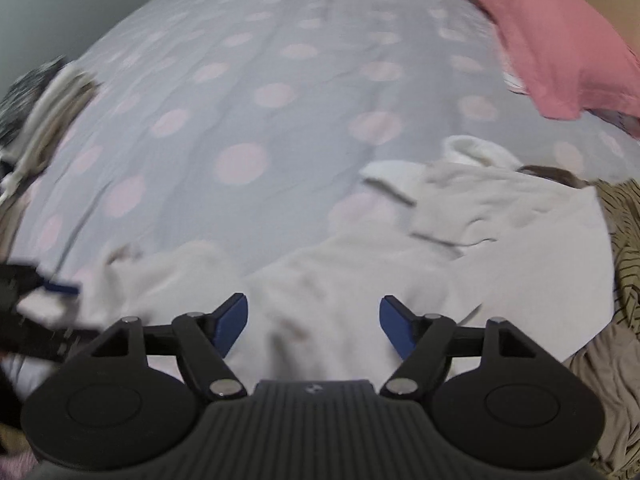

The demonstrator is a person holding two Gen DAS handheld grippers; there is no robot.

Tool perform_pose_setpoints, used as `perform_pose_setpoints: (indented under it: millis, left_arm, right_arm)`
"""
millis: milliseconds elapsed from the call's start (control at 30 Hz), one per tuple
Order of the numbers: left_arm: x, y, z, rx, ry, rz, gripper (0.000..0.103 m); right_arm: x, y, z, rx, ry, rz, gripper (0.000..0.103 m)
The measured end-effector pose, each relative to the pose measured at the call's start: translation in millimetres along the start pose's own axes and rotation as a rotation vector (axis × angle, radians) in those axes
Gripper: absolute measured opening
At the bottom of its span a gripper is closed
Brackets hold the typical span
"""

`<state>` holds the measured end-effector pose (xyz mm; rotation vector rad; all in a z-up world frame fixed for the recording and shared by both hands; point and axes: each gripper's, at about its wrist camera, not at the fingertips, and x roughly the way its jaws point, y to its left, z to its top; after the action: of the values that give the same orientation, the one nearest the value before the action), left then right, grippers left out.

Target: Fold clothes

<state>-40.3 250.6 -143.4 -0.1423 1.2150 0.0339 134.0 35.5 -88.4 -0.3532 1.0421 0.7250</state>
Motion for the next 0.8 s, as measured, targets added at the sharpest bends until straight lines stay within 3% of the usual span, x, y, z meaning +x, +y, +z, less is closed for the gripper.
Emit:
perform_pose_setpoints:
  millis: [167,367,500,533,567,667,733,800]
  left_arm:
    - [16,1,3,-0.003,0.022,0.0,0.075]
    - [21,0,5,0.017,0.027,0.017,0.076]
    - [22,0,7,0.013,0.029,0.016,0.076]
    - [22,0,8,0.011,0.026,0.017,0.073]
    - [23,0,10,0.009,0.022,0.02,0.07]
    - [22,1,10,0.008,0.009,0.055,0.047]
    - [21,3,10,-0.003,0.001,0.069,0.031]
    - [19,5,10,-0.019,-0.008,0.076,0.025]
  right_arm:
    - [45,-26,13,0.045,0.034,-0.09,0.075]
    - [84,-28,34,0.043,0.051,-0.059,0.075]
    - [111,-14,33,-0.029,0.134,-0.078,0.074]
    - [118,-11,31,-0.038,0.161,-0.081,0.069]
    - [121,-10,29,-0.035,0.181,-0.068,0.051]
    - [119,-7,27,-0.03,0.197,-0.029,0.024]
    - [108,-2,28,-0.062,0.18,-0.04,0.016]
    - [92,-1,31,-0.066,0.141,-0.041,0.011]
